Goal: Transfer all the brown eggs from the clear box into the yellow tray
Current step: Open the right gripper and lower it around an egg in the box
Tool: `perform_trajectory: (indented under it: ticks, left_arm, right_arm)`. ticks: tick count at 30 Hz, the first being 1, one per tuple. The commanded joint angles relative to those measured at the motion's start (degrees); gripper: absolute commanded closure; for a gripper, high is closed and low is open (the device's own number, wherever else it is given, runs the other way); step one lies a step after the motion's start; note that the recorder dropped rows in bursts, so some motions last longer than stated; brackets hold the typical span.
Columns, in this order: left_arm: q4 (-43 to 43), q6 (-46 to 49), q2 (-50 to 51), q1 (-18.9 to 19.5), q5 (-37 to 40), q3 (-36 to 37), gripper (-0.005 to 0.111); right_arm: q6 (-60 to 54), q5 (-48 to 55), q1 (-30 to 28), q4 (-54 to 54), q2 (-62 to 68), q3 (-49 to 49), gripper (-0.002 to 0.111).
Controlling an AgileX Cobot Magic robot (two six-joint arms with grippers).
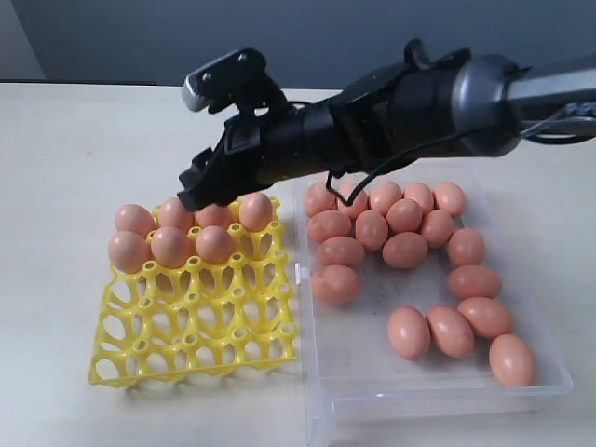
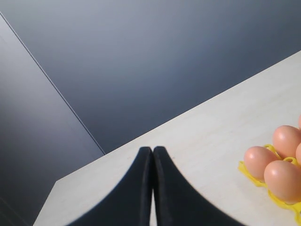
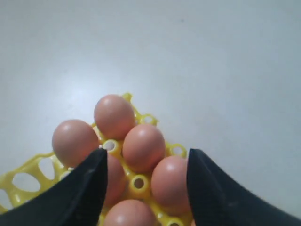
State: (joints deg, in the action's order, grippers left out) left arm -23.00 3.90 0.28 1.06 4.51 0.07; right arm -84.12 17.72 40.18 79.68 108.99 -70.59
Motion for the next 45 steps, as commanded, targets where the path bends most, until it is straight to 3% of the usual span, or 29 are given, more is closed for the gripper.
perform_trajectory:
  ticks: [1, 2, 3, 4, 6, 9, 14, 19, 29, 45]
  left_arm:
    - [-0.2, -0.3, -0.3, -0.6, -0.2, -0.1, 0.106]
    - [-0.2, -0.3, -0.3, -0.6, -0.2, -0.1, 0.106]
    - [-0.2, -0.3, -0.3, -0.6, -0.2, -0.1, 0.106]
    - [-0.2, -0.3, -0.3, -0.6, -0.2, -0.1, 0.106]
    - [-0.2, -0.3, -0.3, -0.6, -0.2, -0.1, 0.106]
    - [-0.2, -0.3, -0.3, -0.6, -0.2, -0.1, 0.106]
    - [-0.2, -0.3, -0.3, -0.6, -0.2, -0.1, 0.106]
    - [-0.2, -0.3, -0.3, -0.6, -0.2, -0.1, 0.106]
    - [-0.2, -0.3, -0.3, -0.6, -0.2, -0.1, 0.106]
    - [-0.2, -0.3, -0.3, -0.6, -0.2, -0.1, 0.106]
  right_arm:
    - [38.9, 2.6, -1.4, -34.6, -9.3, 0.0, 0.06]
    - [57.7, 10.5, -3.2, -52.6, -11.5, 0.0, 0.062]
    - [64.2, 14.5, -4.1, -60.3, -12.0, 0.0, 0.063]
    - [79.4, 26.7, -6.0, -78.3, -12.4, 0.0, 0.063]
    - [89.3, 41.9, -8.9, -92.4, -11.5, 0.0, 0.063]
    - [84.7, 45.8, -12.3, -88.7, -10.4, 1.6, 0.063]
    - [83.3, 32.7, -12.2, -86.6, -9.3, 4.6, 0.062]
    - [67.5, 30.6, -12.2, -80.7, -5.2, 4.6, 0.062]
    - [65.1, 24.8, -12.2, -87.1, 0.5, 4.6, 0.062]
    - [65.1, 22.0, -12.2, -84.1, 6.4, 4.6, 0.063]
